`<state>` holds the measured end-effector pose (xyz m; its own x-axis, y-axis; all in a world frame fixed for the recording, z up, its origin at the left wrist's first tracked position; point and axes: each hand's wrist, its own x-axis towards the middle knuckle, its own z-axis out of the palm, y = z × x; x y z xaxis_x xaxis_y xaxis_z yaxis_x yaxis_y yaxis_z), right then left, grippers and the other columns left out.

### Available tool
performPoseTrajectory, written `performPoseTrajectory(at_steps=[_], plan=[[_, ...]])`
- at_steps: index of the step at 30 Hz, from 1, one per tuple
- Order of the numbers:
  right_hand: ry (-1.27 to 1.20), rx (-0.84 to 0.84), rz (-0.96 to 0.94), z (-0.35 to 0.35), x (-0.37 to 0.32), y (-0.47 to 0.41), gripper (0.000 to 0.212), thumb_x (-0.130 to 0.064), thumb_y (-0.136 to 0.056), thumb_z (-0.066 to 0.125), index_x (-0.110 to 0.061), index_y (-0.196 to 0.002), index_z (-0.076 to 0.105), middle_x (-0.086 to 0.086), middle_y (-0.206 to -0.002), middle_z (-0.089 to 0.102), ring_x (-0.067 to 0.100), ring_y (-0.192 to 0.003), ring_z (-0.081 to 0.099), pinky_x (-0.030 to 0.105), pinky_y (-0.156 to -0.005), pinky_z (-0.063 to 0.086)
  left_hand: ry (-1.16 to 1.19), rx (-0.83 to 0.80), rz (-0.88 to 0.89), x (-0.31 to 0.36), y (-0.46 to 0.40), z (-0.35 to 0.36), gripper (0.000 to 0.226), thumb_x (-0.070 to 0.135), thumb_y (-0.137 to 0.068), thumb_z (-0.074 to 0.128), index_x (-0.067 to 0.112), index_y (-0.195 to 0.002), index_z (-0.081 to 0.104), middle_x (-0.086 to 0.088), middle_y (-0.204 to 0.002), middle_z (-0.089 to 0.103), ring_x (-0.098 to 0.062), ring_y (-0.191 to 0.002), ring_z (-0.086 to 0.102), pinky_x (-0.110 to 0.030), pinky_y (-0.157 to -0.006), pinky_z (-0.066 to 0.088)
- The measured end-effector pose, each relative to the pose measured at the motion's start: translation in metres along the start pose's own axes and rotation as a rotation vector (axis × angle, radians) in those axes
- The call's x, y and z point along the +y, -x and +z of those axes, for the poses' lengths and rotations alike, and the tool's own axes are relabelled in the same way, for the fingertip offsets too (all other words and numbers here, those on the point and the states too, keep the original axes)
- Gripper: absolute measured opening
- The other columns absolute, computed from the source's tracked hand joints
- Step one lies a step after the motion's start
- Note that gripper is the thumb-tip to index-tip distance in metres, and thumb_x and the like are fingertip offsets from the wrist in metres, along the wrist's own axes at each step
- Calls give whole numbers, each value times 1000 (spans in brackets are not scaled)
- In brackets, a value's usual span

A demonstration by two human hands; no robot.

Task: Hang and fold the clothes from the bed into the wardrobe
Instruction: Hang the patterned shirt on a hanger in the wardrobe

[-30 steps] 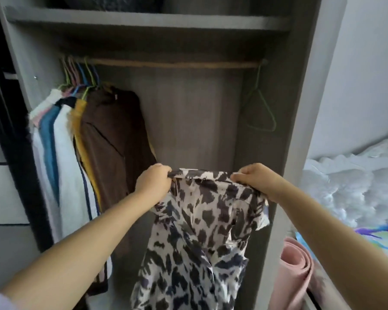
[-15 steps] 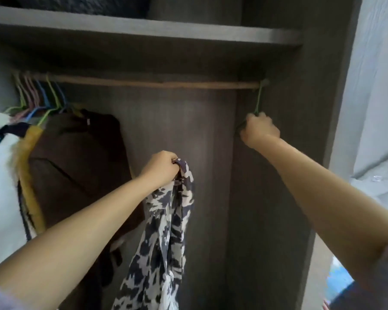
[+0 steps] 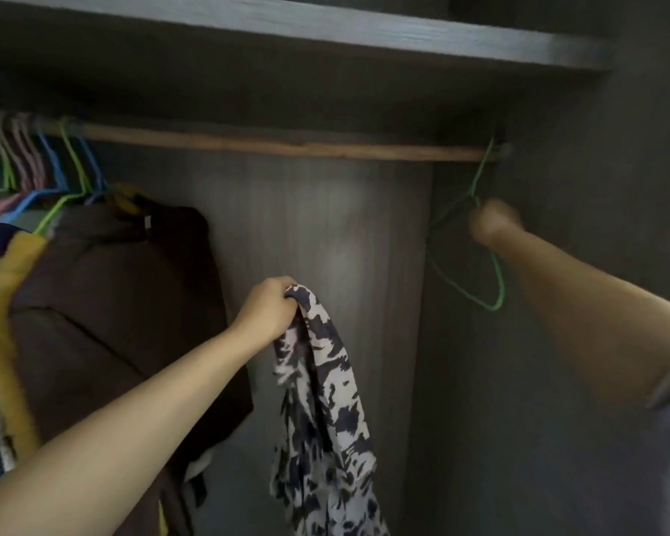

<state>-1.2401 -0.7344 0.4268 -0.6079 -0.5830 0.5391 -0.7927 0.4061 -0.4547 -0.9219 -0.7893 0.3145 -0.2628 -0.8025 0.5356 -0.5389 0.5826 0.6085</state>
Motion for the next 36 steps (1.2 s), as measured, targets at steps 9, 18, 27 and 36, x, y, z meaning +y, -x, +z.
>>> performPoseTrajectory(at_steps=[9,18,27,36], plan=[[-682,143,17,49,11,130,19,-30,-94,55,-13,-100,49,12,-77,58,25,-56,55,32,-51,47,-180,-231,59,-28,15,-2,13,17,-83,57,11,-71,56,-5,-70,58,-21,-67,54,-26,-50,32],[-934,-437,332,43,14,305,32,-27,-103,40,-9,-87,62,-9,-47,22,5,-36,16,9,-38,12,-384,-518,-44,-82,12,48,19,15,-86,53,6,-97,66,-9,-87,66,-26,-78,63,-28,-62,48],[-737,-701,435,49,5,405,33,-25,-104,38,-7,-90,63,-5,-50,20,8,-40,16,14,-38,12,-306,-680,54,-76,70,67,17,19,-90,51,10,-81,62,-16,-94,65,-29,-84,60,-28,-65,41],[-1046,-527,562,98,-10,421,34,-8,-98,32,-18,-66,29,-6,-51,22,5,-37,17,14,-35,15,-177,-1003,576,-2,156,48,27,22,-88,45,10,-102,65,-7,-105,60,-25,-103,53,-34,-87,44]])
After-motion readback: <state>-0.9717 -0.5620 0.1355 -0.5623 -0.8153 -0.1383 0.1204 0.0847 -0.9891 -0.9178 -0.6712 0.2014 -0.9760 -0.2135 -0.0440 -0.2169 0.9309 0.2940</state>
